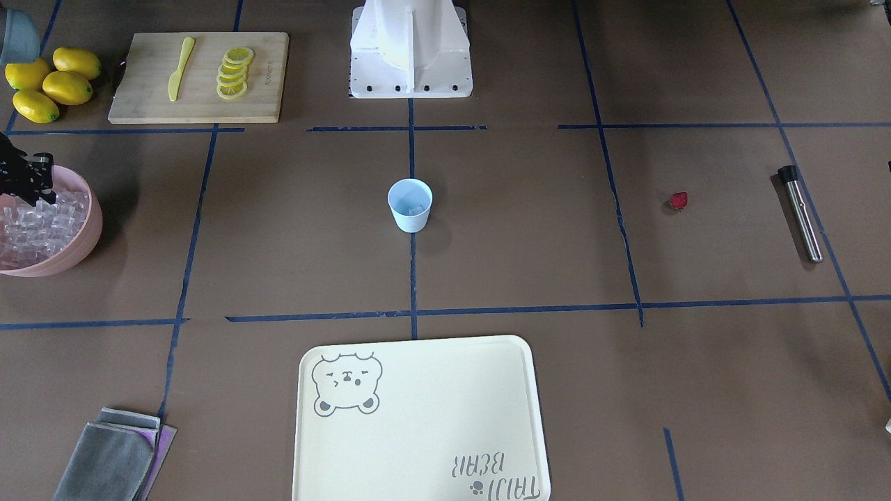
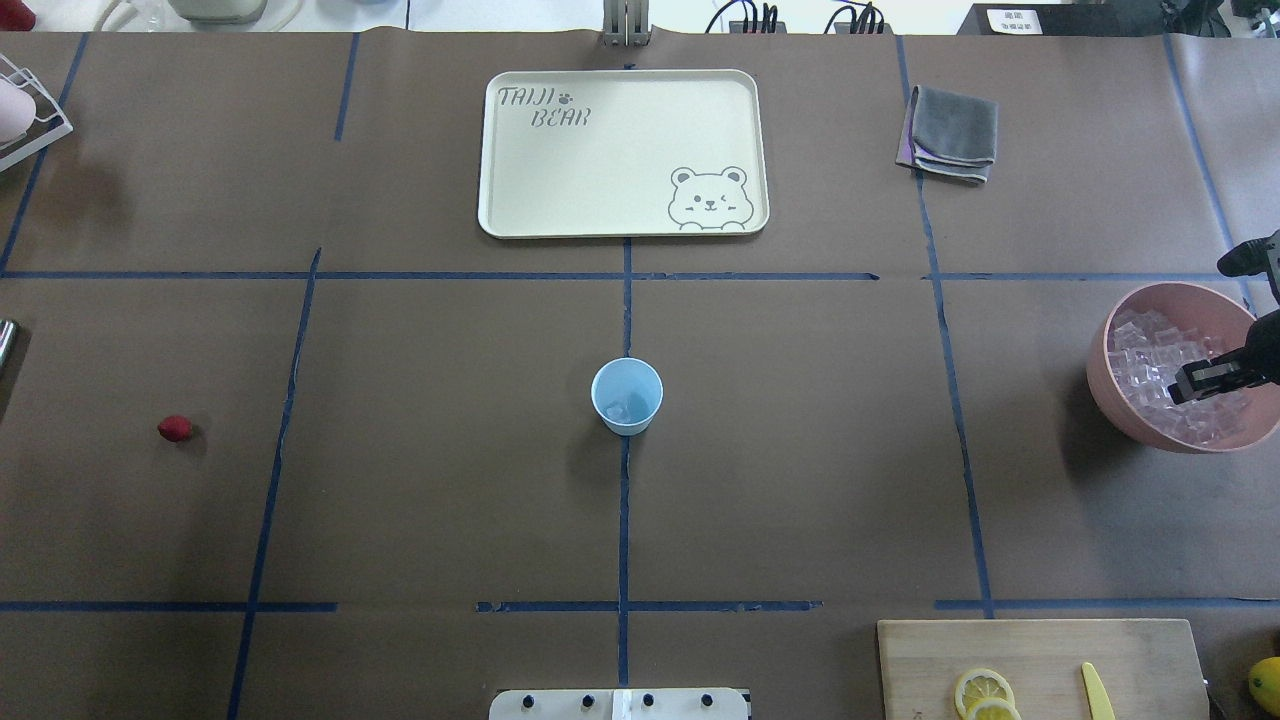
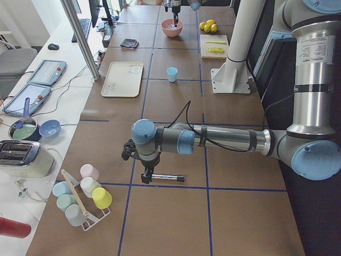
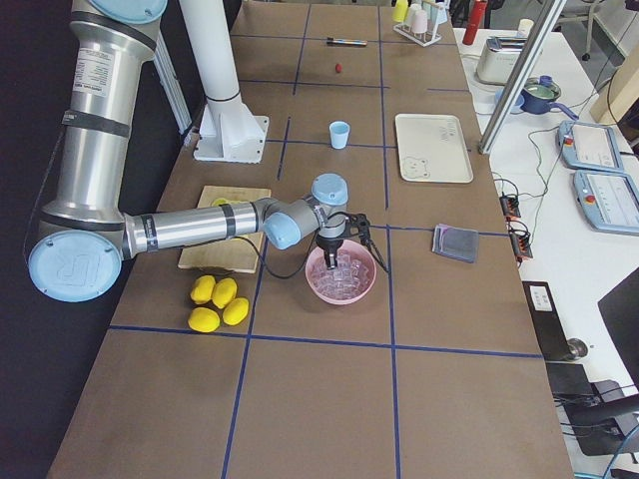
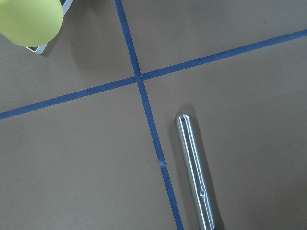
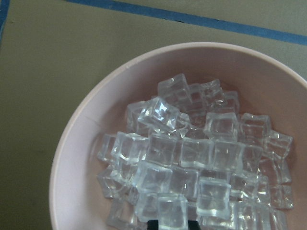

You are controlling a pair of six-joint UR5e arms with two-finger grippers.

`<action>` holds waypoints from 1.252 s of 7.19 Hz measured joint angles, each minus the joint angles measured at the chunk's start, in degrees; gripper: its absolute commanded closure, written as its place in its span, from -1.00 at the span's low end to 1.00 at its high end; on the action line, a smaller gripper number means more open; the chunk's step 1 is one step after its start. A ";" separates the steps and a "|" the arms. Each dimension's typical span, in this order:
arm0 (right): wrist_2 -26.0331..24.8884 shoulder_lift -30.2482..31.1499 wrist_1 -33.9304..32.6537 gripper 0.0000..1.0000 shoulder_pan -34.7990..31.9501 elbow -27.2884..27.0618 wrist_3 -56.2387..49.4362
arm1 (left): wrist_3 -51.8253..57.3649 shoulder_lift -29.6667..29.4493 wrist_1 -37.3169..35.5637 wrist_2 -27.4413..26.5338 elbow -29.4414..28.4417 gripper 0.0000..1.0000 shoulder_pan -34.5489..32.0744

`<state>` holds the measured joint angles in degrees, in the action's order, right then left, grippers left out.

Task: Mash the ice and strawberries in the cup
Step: 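Lower the right gripper into the ice and grasp a cube, then carry the ice cube with the right gripper over the cup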

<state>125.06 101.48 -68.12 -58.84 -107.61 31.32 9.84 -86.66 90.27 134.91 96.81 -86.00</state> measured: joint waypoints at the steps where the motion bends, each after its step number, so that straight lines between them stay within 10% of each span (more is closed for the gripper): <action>1: 0.12 0.12 -0.14 0.83 -0.28 -0.77 -0.02 | 0.00 0.00 0.00 0.00 -0.05 -1.00 0.02; 5: 2.89 -1.20 -1.78 0.95 -3.96 -5.65 0.72 | 0.00 0.00 0.00 0.00 -0.21 -1.00 0.11; 9: -0.21 -26.70 -23.08 0.95 4.45 -6.49 14.84 | 0.00 0.00 0.02 0.00 -0.06 -1.00 0.13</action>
<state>124.84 74.78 -91.20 -54.39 -114.10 46.17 9.84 -86.66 90.28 134.91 96.75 -85.87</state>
